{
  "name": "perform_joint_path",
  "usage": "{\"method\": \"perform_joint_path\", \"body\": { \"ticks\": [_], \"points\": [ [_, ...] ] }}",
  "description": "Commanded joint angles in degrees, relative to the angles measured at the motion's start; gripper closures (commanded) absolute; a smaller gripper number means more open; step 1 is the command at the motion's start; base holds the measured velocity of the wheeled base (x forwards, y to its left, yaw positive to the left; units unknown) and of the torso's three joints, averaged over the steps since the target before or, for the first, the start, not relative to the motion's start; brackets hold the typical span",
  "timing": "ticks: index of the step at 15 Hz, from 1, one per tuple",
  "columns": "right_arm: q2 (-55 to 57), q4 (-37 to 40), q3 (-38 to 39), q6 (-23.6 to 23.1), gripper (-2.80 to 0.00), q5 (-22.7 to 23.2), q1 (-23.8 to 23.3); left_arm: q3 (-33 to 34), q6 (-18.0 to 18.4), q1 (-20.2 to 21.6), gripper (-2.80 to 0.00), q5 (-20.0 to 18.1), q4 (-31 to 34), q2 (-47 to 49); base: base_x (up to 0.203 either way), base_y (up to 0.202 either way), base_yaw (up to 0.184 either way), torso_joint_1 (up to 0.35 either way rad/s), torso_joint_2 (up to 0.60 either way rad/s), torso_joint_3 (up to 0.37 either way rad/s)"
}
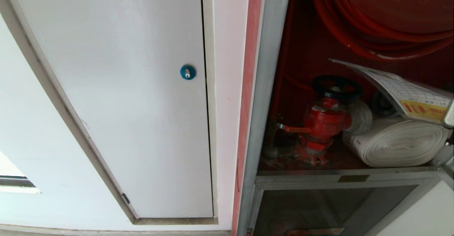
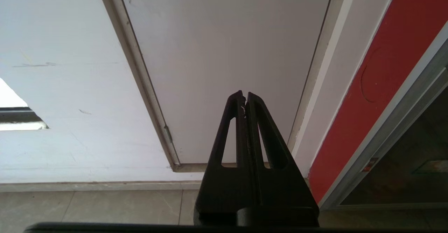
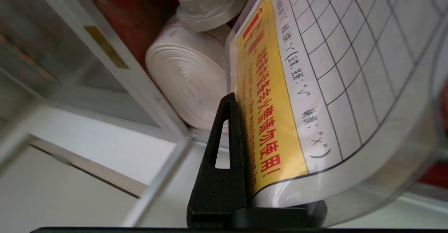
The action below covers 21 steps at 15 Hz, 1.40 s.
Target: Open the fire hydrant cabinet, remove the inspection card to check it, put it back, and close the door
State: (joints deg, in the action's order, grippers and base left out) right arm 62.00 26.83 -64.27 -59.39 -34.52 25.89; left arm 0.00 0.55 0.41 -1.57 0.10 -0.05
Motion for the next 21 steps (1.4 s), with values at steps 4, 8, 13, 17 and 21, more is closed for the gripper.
{"method": "perform_joint_path", "body": {
  "ticks": [4,8,13,17,21],
  "points": [
    [4.9,-5.0,-1.4,-13.0,0.00,-2.5,-5.1,0.0,0.0,0.0,0.00,0.0,0.0,0.0,0.000,0.000,0.000,0.000,0.00,0.000],
    [10.3,-21.9,-0.1,-26.6,0.00,2.0,-13.1,0.0,0.0,0.0,0.00,0.0,0.0,0.0,0.000,0.000,0.000,0.000,0.00,0.000],
    [13.8,-23.0,0.2,-29.1,0.00,12.6,-20.3,0.0,0.0,0.0,0.00,0.0,0.0,0.0,0.000,0.000,0.000,0.000,0.00,0.000],
    [16.4,-24.9,0.3,-29.5,0.00,16.1,-24.1,0.0,0.1,0.0,0.00,0.0,0.0,0.0,0.000,0.000,0.000,0.000,0.00,0.000],
    [20.4,-31.2,0.2,-32.1,0.00,17.9,-25.2,0.0,0.0,0.0,0.00,0.0,0.0,0.0,0.000,0.000,0.000,0.000,0.00,0.000]
  ]
}}
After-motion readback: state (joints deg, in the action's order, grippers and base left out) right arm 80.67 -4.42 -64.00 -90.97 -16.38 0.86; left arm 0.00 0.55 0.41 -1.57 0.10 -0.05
